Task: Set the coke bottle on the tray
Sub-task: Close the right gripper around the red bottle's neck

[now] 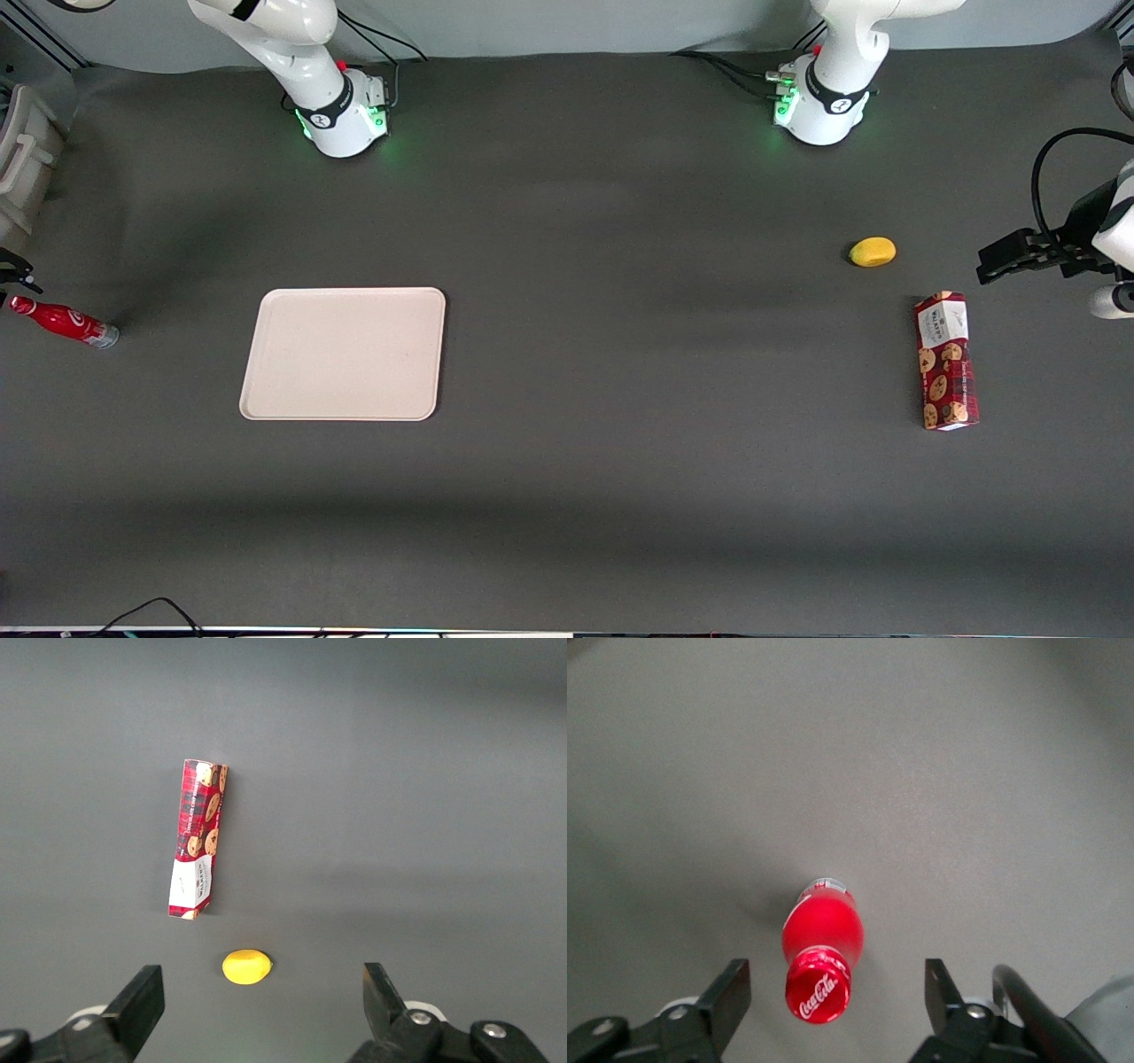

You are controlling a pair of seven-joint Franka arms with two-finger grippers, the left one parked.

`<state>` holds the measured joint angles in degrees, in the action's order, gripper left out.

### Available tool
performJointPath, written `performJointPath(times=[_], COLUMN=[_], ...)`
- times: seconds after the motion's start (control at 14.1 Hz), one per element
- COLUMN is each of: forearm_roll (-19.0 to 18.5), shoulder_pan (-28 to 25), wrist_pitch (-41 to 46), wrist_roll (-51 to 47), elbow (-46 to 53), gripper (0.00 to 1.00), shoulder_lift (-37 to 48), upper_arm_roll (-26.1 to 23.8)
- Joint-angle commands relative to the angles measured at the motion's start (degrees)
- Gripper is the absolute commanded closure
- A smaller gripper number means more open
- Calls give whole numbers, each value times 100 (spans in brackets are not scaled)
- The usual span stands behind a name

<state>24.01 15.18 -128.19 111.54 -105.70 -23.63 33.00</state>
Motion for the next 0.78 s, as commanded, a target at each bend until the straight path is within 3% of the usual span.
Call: performJointPath(times=[0.0, 0.71], forearm_roll=[218, 244], shoulder_pan=[-15, -32], wrist_pitch=[22, 31], wrist_roll=[228, 228], elbow=[84, 84], gripper=[23, 64], shoulder_lift=[-71, -71], upper_arm_roll=[22, 22])
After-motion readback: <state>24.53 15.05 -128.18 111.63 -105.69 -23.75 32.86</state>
